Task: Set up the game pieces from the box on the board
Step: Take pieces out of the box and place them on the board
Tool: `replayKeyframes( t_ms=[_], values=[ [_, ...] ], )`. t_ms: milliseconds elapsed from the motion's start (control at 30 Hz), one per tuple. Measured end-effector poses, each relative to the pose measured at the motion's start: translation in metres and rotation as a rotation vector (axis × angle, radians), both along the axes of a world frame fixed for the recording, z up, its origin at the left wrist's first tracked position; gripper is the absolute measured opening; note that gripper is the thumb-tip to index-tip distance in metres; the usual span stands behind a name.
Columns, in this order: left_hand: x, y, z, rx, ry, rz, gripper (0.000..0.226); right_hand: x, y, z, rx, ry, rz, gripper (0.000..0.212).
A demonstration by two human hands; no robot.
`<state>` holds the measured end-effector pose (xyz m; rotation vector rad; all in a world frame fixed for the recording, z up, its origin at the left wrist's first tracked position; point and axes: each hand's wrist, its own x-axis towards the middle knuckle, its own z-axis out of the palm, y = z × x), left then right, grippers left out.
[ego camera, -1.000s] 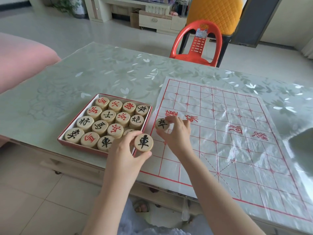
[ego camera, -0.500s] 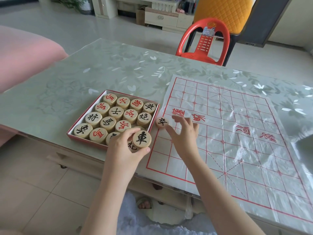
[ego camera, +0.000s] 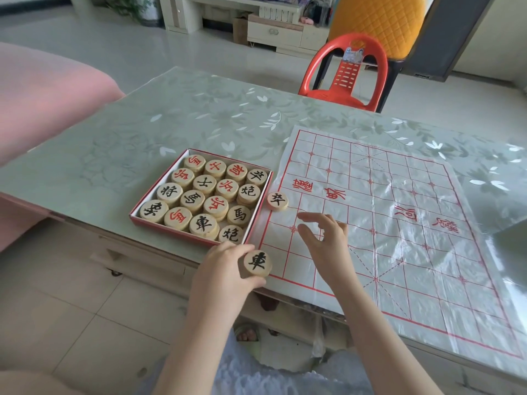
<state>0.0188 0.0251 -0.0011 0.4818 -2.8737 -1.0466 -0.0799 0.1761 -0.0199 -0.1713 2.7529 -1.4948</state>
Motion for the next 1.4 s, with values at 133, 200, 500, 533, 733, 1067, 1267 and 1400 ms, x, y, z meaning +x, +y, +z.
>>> replayKeyframes(
  t_ms=[133,200,500,533,733,1067,1267,1400],
  values=[
    [0.002,0.008,-0.004,-0.064,-0.007,0.059,0.059,0.002,0.001,0.001,-0.006,-0.001,0.012,0.020],
    [0.002,0.015,-0.006,-0.087,-0.010,0.104,0.058,0.001,0.002,0.001,-0.004,0.000,0.015,0.020],
    [0.000,0.032,-0.007,-0.202,0.000,0.199,0.052,0.003,0.002,0.002,0.001,0.012,0.028,0.019],
    [-0.001,0.032,-0.008,-0.198,0.002,0.207,0.053,0.004,0.003,0.002,-0.003,0.010,0.030,0.019],
    [0.000,0.022,-0.008,-0.075,-0.023,0.157,0.063,0.004,0.002,0.002,0.018,0.012,0.048,0.019],
    [-0.032,-0.022,-0.008,-0.135,0.291,0.336,0.024,0.003,-0.006,0.000,-0.015,-0.016,0.069,0.017],
    [-0.045,-0.021,-0.011,-0.294,0.159,0.287,0.031,0.001,-0.007,0.000,-0.014,-0.023,0.067,0.019],
    [-0.051,-0.019,-0.008,-0.343,0.046,0.273,0.035,0.001,-0.007,0.001,-0.013,-0.028,0.066,0.019]
  ],
)
